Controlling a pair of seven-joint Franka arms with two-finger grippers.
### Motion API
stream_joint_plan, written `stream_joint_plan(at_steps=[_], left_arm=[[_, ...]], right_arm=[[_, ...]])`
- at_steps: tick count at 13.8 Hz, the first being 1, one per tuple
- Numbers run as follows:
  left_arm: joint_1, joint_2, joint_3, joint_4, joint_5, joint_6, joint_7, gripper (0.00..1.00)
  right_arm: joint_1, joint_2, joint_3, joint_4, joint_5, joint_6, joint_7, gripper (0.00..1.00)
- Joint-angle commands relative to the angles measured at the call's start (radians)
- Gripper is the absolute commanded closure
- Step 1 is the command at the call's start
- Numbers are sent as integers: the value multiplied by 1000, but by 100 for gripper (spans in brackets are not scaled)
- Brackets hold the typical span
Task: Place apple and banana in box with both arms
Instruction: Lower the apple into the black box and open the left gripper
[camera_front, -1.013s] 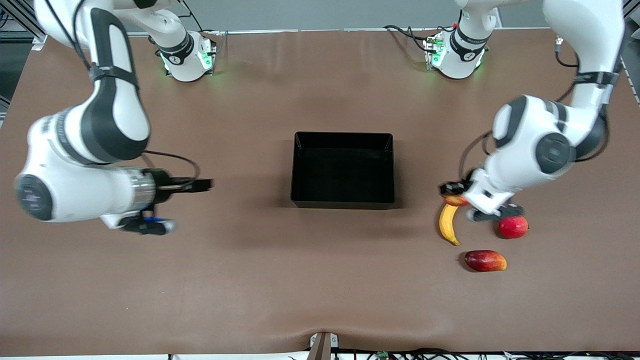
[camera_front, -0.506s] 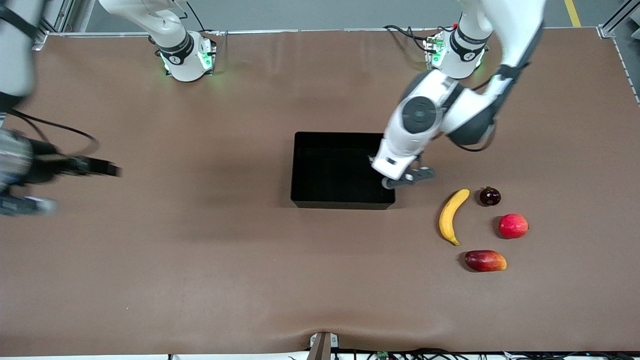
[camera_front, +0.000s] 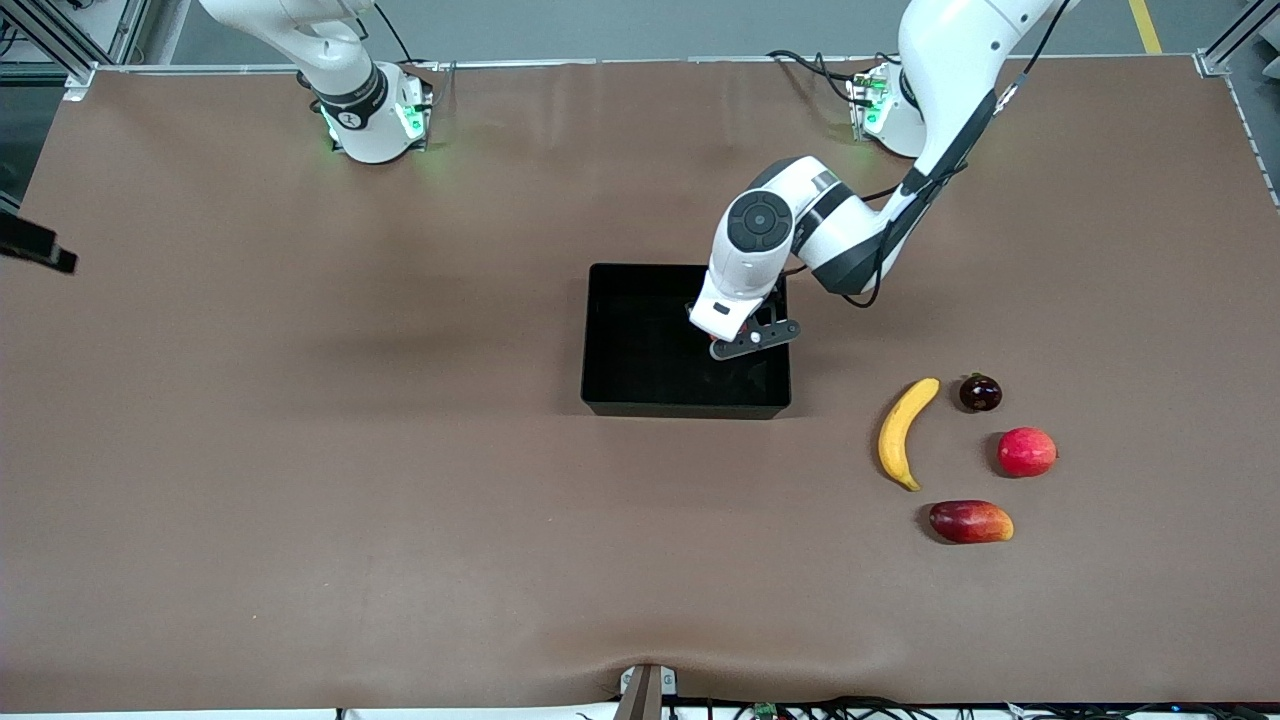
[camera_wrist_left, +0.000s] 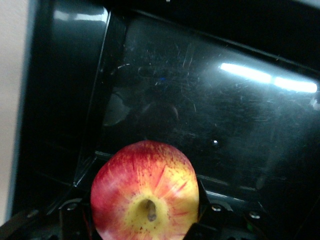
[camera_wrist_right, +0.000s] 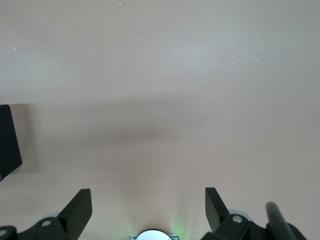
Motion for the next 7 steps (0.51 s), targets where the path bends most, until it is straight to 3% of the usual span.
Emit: stream_joint_plan(at_steps=[1,6,7], left_arm=[[1,13,-1,-23,37,45,-55,99],[1,73,-1,-28,117,45,-117,95],[1,78,-1,-27,123,45,-124,83]], right_arm=[[20,-159,23,-185,-96,55,-7,0],[27,-173,23,-207,-91,65,-30,0],[29,-170,24,-204,-84,76,-30,0]])
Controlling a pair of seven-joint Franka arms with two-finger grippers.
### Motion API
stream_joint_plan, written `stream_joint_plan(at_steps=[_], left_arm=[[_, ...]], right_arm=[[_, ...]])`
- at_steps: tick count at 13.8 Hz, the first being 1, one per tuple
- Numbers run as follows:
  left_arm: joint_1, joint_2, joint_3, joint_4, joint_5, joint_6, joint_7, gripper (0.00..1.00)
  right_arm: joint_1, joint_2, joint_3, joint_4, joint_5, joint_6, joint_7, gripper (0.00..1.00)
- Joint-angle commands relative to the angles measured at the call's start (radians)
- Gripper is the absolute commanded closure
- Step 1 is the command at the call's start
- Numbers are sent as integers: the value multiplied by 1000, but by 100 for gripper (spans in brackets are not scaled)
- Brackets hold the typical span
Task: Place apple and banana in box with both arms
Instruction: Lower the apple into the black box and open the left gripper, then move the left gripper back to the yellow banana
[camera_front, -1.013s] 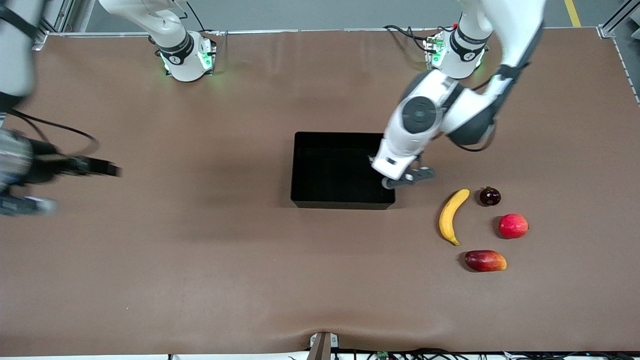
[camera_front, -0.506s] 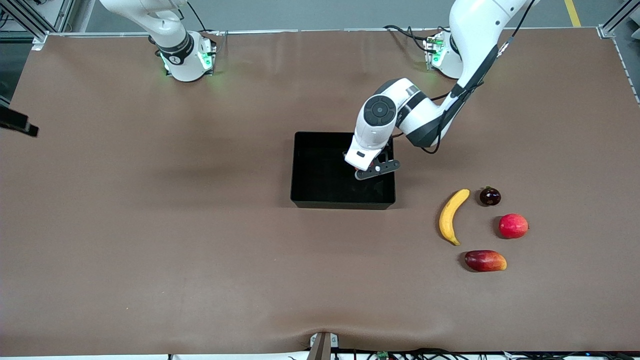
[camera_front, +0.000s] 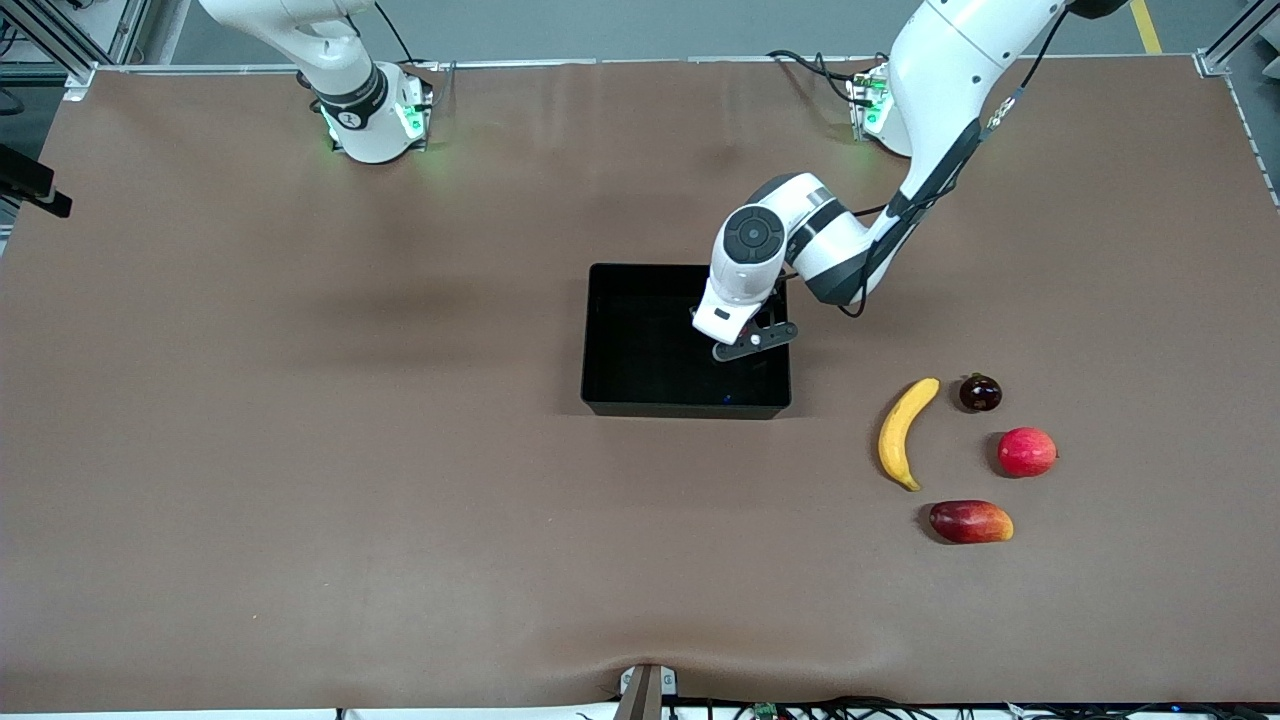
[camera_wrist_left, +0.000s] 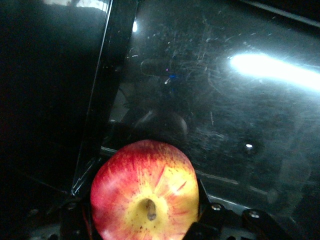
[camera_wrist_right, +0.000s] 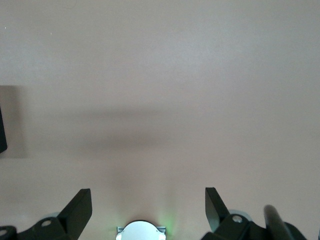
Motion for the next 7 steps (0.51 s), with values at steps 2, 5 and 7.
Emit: stream_joint_plan(at_steps=[2,5,7], left_arm=[[3,9,-2,3,37,22,-73,0],[4,-31,-4,20,34,-1,-107,0],[7,-77,-11,67,26,-91,-118,0]], right_arm=[[23,-21,3,-11,-5,24,-10,0],[17,-18,0,-7,-5,26,-12,0],[15,-16,-2,-5,-5,35,-12,0]])
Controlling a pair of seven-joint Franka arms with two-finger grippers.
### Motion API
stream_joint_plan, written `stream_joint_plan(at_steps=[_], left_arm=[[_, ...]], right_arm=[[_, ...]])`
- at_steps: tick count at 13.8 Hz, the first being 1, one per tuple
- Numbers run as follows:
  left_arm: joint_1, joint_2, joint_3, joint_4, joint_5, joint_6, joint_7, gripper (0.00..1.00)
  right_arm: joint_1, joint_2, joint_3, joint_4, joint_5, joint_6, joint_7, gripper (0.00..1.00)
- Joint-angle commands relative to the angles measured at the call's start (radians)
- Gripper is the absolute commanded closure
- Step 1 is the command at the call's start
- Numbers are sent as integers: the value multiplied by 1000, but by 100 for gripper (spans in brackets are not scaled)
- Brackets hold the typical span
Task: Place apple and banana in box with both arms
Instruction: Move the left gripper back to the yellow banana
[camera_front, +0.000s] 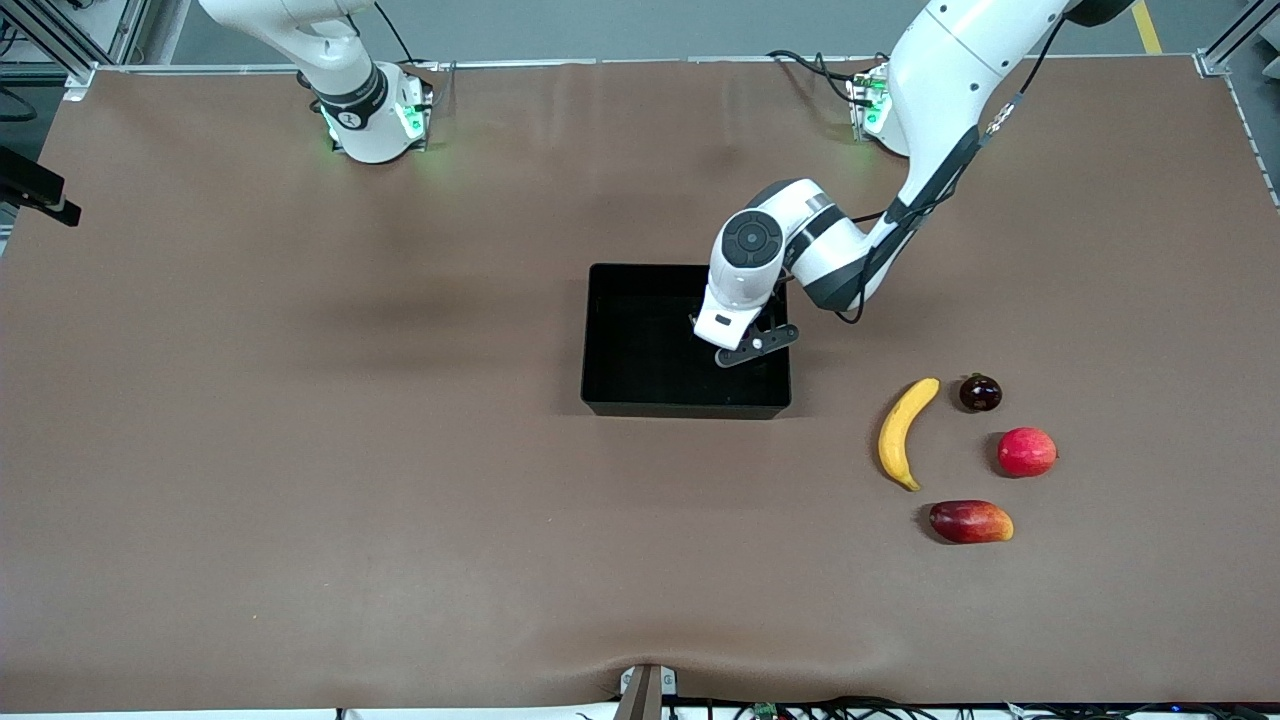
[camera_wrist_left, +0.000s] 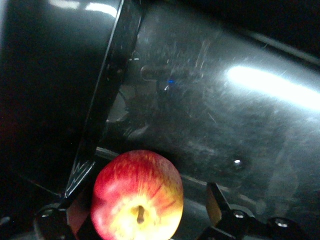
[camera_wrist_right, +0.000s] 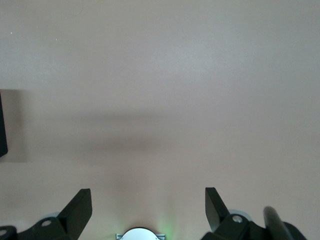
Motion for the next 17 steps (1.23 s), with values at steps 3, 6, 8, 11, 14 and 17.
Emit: stream_joint_plan(at_steps=[3,6,8,11,14,17], left_arm=[[18,-98,-26,200,-11,-272,-31,0],[70,-101,-26,349,-19,-403,69,0],[152,-112,-28,371,-19,-440,251,0],[287,-106,-26,356,-17,-441,578,0],[378,-51,-23,345,-2,-426,848,0],[421,-6,-20,264,3,-310,1001,0]], right_arm=[[-22,-15,57,1,-5,24,-6,0],[-153,-20,205,0,-21,17,0,0],[-164,-15,179,-2,-5,20,-9,0],[-162,-14,174,1,18,28,-9,0],[-162,-12,174,3,33,28,-5,0],[-156,-14,179,4,33,9,1,0]])
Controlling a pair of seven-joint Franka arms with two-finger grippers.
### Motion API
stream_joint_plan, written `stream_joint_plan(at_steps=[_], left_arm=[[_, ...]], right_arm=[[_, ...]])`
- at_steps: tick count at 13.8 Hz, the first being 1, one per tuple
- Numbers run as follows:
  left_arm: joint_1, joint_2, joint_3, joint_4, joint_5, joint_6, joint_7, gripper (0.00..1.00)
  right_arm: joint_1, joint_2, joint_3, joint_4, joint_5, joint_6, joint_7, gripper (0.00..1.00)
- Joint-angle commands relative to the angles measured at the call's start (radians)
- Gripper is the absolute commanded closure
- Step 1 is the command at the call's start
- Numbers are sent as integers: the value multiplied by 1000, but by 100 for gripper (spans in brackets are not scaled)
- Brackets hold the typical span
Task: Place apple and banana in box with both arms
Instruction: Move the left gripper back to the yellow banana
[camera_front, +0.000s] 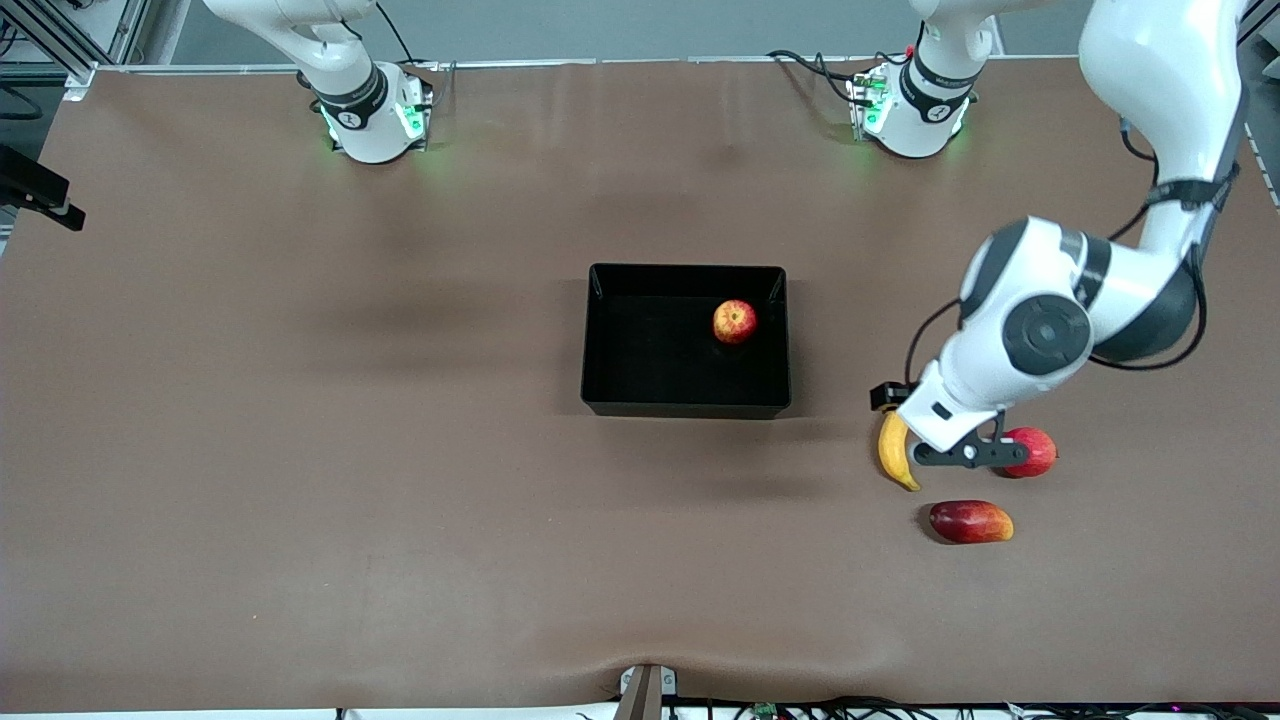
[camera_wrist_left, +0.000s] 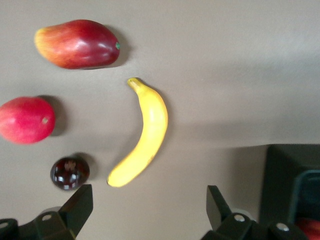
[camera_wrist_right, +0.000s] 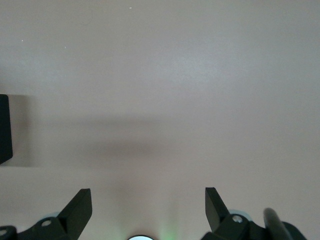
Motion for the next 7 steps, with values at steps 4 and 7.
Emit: stream_joint_plan(at_steps=[4,7], left_arm=[[53,65,-9,-182,116,264,76,0],[54,116,-9,-187,204,281,76,14]], right_arm=[[6,-2,11,8,16,0,-3,0],[8,1,9,19,14,0,-2,0]])
